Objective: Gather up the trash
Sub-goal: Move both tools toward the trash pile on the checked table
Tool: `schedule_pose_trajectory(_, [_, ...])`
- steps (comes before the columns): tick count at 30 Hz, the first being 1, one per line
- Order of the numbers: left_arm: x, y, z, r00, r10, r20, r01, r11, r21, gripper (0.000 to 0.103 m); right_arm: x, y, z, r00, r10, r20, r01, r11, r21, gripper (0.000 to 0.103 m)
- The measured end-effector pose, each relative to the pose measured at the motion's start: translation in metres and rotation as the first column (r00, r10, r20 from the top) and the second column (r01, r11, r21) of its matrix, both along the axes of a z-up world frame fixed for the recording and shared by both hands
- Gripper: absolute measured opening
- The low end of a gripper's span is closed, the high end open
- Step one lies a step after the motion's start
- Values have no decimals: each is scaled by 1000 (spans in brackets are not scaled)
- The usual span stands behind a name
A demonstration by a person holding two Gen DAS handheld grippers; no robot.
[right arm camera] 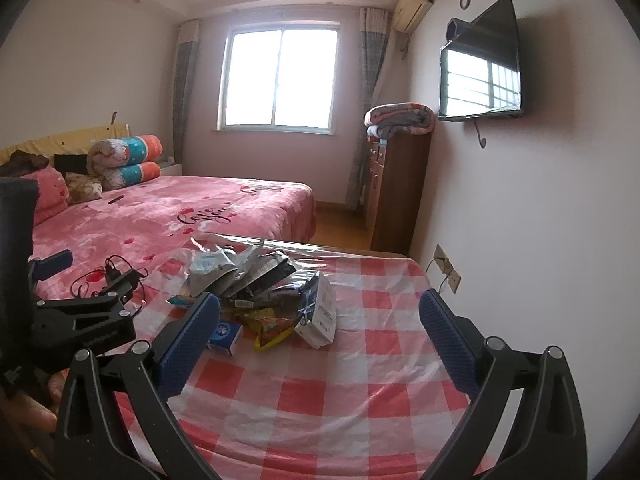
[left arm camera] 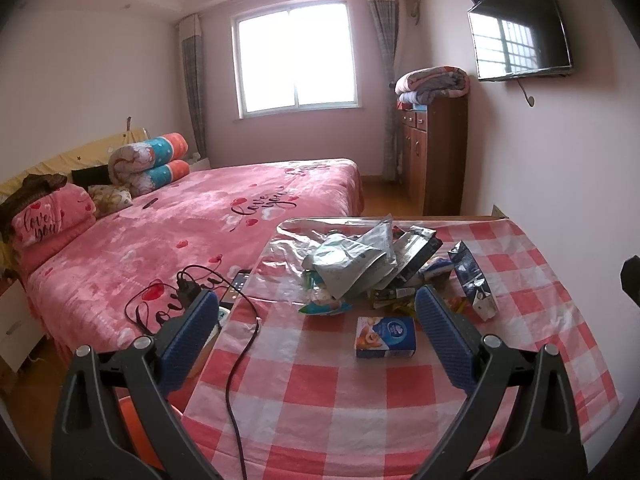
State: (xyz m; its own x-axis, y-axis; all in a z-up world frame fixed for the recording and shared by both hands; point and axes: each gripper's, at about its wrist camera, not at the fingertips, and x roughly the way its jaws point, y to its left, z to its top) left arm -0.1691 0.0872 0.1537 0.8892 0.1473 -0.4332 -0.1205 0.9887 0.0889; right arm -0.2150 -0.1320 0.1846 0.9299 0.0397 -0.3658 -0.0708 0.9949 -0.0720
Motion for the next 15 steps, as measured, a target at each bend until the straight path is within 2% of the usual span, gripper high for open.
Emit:
schedule_pose_trajectory(9, [1, 1, -6, 999, -35, -22, 35, 999, -9, 99, -1, -15, -4, 1000, -28, 14, 28, 999, 27, 98])
schedule_pose_trajectory(15, [2, 11, -23, 997, -57, -45, 56, 998, -27, 99, 15, -31, -24, 998, -8, -60, 15, 994, 109, 98])
